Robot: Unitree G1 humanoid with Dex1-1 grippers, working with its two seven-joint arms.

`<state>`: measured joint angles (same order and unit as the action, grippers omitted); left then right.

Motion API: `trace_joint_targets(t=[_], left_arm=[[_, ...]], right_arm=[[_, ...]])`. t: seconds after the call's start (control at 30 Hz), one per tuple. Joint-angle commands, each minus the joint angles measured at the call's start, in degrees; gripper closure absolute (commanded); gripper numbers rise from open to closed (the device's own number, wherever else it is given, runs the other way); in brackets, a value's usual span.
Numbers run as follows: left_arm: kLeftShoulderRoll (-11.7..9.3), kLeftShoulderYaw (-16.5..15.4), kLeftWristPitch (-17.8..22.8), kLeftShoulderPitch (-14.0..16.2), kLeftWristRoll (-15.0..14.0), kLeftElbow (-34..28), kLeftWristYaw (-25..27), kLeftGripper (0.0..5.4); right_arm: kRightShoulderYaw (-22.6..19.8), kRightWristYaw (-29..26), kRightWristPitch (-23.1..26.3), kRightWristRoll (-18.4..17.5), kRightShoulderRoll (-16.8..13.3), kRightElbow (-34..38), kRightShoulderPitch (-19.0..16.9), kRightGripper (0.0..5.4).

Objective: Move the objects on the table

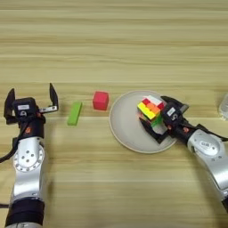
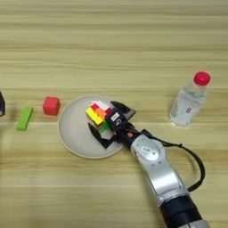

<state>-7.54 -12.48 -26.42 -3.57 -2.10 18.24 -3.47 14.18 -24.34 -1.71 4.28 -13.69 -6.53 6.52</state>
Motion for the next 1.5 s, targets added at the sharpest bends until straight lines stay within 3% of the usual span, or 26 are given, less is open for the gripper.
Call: trace_joint_targets(t=[0.03, 0.2, 0.4, 1.1, 1.37, 1.5], left_arm=[[0.29, 0.43, 1.32, 0.52, 0.95, -0.87, -0.67, 0.0], [0.48, 0.74, 1.64, 0.79, 1.08, -1.42, -1.11, 0.0], [0.6, 1.08, 1.8, 0.97, 1.18, -1.76, -1.45, 0.0], [0.82, 1.44, 2.68, 2.39, 1.35, -4.51, -2.07, 0.0], [0.7, 1.49, 2.89, 2.33, 1.31, -4.56, -2.13, 0.0], [0.52, 1.4, 2.84, 2.15, 1.26, -4.26, -2.05, 0.0]], right_arm=[[1.42, -2.69, 2.36, -0.23, -0.22, -0.22, 0.6, 0.06], [2.66, -7.39, 5.74, -2.25, -0.72, 1.04, -0.16, 0.06], [3.16, -8.92, 7.85, -1.05, -2.08, 0.05, 0.66, 0.06], [2.57, -6.74, 4.38, 3.61, -9.65, -6.62, -0.49, 0.06], [1.58, -5.73, 3.42, 3.43, -10.65, -8.52, -0.11, 0.06], [1.03, -6.09, 2.57, 1.64, -9.52, -7.89, 0.11, 0.06]])
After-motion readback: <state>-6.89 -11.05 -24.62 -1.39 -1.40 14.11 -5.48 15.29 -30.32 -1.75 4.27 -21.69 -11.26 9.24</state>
